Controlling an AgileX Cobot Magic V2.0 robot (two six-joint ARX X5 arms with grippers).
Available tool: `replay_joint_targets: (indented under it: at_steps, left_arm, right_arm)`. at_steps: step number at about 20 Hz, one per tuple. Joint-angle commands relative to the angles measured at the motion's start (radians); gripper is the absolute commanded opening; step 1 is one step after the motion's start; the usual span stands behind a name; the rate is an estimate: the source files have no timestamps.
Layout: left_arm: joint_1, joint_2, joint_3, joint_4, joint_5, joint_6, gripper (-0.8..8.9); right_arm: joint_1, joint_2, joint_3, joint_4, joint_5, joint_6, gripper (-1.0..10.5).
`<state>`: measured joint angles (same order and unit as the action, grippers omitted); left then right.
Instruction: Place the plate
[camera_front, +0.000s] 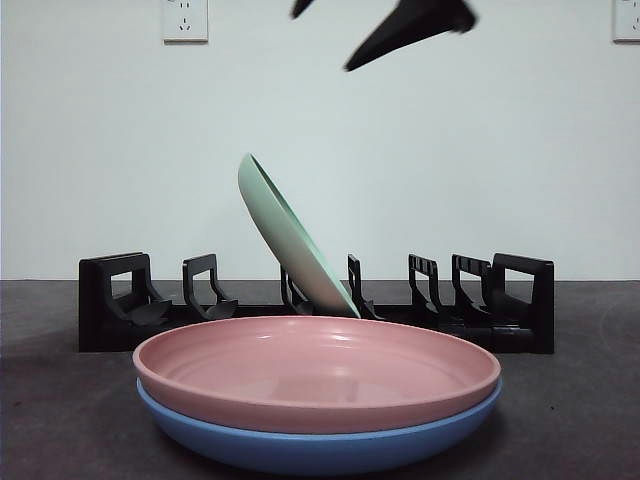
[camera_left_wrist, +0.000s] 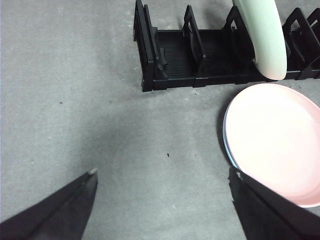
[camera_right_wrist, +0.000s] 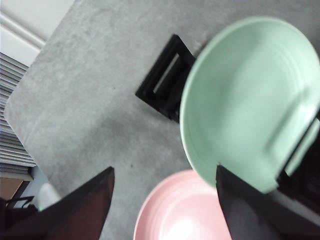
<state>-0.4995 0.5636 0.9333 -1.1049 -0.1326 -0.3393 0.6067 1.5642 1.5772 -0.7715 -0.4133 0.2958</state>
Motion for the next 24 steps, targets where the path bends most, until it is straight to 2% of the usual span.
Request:
replay_joint_targets:
  at_steps: [1, 8, 12, 18, 24]
  left_arm:
    - [-0.002, 0.004, 0.014, 0.006, -0.006, 0.010, 4.20]
    - [-0.002, 0.004, 0.014, 0.006, -0.059, 0.011, 4.20]
    - [-0.002, 0.004, 0.014, 0.005, -0.059, 0.010, 4.20]
    - [-0.002, 0.004, 0.014, 0.005, -0.059, 0.009, 4.20]
    - [-0.002, 0.004, 0.014, 0.005, -0.059, 0.009, 4.20]
  right_arm:
    - [0.022, 0.099, 0.086, 0.019, -0.001, -0.002, 3.2]
    - [0.045, 0.295, 0.166, 0.045, 0.030, -0.027, 3.2]
    - [0.051, 0.338, 0.166, 0.087, 0.028, -0.026, 3.2]
    - [0.061, 0.372, 0.166, 0.105, 0.028, -0.018, 2.6]
    - [0.065, 0.373, 0.166, 0.105, 0.025, -0.019, 0.3]
